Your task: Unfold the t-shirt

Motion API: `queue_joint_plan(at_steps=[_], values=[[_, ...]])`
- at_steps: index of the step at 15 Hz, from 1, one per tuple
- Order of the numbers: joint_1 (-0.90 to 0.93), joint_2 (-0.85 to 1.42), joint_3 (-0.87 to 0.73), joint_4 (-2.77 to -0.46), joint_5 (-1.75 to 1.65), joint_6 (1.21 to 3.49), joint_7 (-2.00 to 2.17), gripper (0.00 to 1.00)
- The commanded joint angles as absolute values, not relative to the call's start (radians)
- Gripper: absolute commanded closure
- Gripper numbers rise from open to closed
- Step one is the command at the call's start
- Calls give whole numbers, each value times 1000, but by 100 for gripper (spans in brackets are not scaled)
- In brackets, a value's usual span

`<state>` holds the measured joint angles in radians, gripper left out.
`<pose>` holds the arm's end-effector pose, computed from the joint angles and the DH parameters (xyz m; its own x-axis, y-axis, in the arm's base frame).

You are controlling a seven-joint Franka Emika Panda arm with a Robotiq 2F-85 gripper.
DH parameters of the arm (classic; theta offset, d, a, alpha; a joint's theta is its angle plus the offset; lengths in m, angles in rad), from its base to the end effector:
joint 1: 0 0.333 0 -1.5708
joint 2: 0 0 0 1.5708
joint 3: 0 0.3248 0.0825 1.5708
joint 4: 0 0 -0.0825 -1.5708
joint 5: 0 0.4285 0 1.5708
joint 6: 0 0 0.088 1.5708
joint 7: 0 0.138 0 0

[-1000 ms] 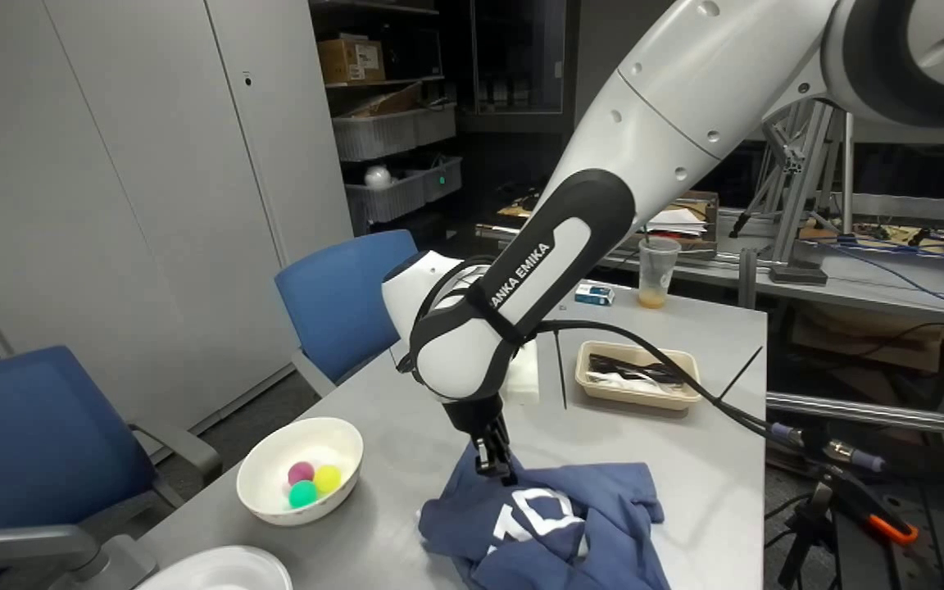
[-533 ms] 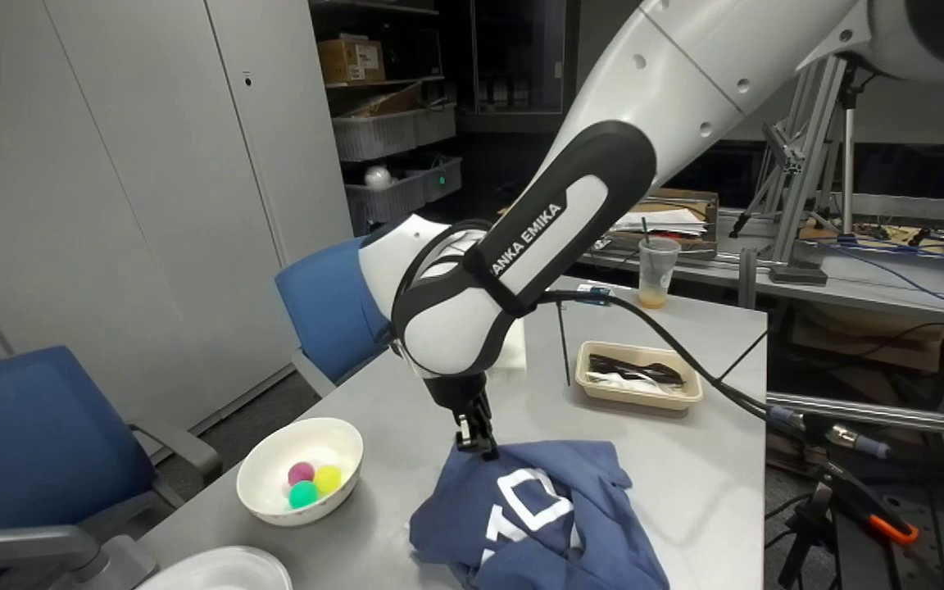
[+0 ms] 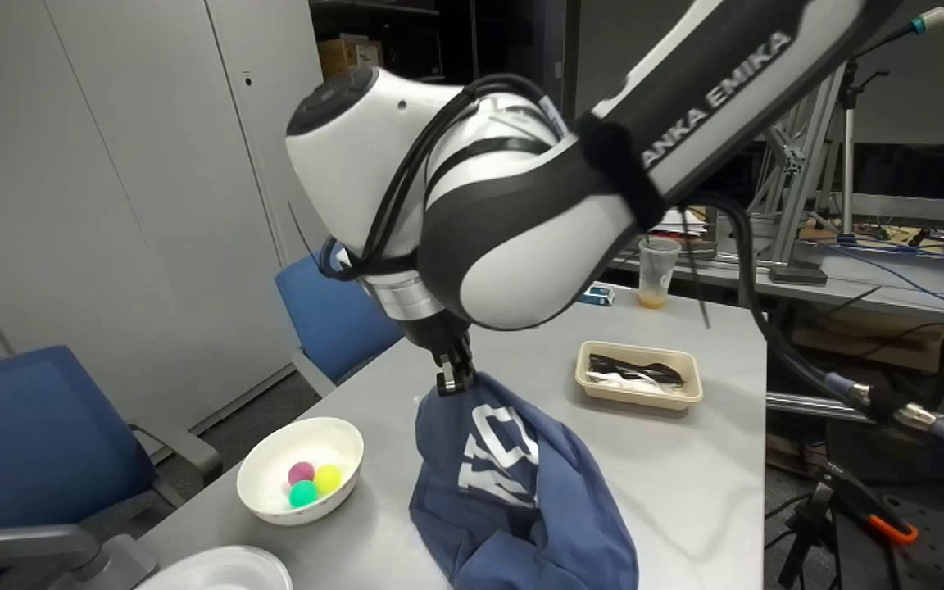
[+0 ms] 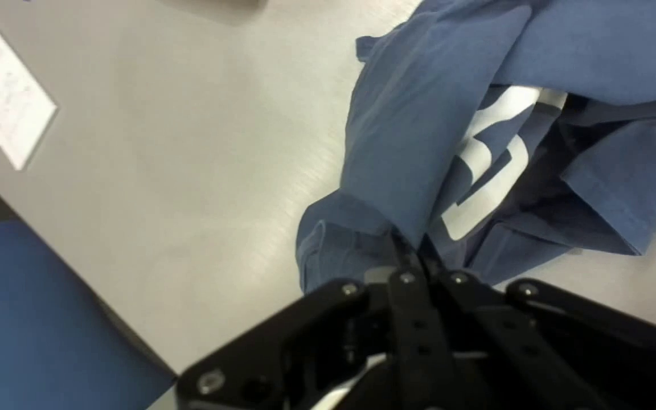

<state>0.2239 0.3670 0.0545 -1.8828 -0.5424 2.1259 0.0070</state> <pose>0.6405 0.1440 0.2614 0.8385 0.5164 -0.1739 0.5404 -0.7475 0.3863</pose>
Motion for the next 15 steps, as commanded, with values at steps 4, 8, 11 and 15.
queue_joint_plan(at_steps=[4, 8, 11, 15], values=[[252, 17, 100, -2066, -697, 2078, 199, 99], [244, -160, 155, -2074, -671, 1996, 211, 99], [247, -229, 205, -2038, -659, 1931, 248, 99], [242, -261, 265, -2022, -659, 1888, 271, 99]])
